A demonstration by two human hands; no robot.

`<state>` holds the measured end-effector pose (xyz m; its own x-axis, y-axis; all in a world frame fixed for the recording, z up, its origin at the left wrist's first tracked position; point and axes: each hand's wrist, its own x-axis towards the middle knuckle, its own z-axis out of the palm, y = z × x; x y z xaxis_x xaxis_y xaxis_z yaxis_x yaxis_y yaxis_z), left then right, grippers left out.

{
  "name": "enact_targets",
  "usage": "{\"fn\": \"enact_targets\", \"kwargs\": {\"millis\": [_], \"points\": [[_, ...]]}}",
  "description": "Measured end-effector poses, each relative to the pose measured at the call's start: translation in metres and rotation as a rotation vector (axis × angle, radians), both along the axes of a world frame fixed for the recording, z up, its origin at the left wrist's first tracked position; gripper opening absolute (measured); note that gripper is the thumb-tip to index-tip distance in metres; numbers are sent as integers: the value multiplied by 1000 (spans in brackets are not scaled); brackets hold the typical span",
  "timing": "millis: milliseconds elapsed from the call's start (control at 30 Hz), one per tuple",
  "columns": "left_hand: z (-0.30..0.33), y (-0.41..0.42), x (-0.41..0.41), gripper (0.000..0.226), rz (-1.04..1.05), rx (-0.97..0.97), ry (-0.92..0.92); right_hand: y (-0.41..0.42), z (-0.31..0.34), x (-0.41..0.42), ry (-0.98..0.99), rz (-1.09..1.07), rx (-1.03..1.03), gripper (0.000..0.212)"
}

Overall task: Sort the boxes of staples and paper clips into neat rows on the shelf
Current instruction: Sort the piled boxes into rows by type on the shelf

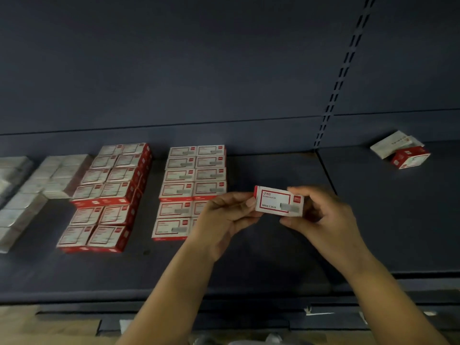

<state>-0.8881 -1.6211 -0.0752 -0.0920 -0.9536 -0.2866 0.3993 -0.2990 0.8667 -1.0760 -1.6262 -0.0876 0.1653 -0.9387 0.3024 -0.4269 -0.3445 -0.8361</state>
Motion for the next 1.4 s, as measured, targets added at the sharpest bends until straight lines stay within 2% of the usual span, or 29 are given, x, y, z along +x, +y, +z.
{"fn": "enact_targets", "kwargs": {"millis": [100, 300, 400, 467, 533, 600, 700, 800, 900, 1000, 1133, 1400], "points": [[5, 5, 26, 12, -30, 16, 43, 6, 10, 22, -10, 40, -39, 56], [6, 16, 77, 19, -67, 2, 90, 15, 23, 69, 49, 102, -66, 59], [1, 21, 102, 8, -18, -9, 86, 19, 19, 94, 98, 90, -90, 58], [-4, 24, 120, 22, -18, -132, -69, 19, 14, 110, 128, 88, -94, 56], [-7, 27, 137, 47, -113, -332, -313, 18, 7, 127, 140, 124, -93, 55], [-12, 27, 150, 57, -171, -467, -554, 16, 0, 140, 140, 164, -111, 56], [-21, 23, 162, 54, -137, -634, -861, 11, -10, 152, 176, 165, -182, 55], [-39, 18, 166, 48, -87, -722, -1229, 5, -24, 154, 328, 110, -256, 56], [-53, 13, 164, 36, -10, -768, -1543, 7, -31, 150, 391, 41, -177, 52], [-57, 10, 161, 43, 39, -816, -1603, 13, -30, 148, 383, 27, -107, 44], [-56, 7, 158, 22, 64, -764, -1647, 16, -30, 145, 381, 18, -89, 41], [-46, 5, 147, 19, 20, -745, -1648, 19, -34, 136, 360, -24, -126, 36]]}}
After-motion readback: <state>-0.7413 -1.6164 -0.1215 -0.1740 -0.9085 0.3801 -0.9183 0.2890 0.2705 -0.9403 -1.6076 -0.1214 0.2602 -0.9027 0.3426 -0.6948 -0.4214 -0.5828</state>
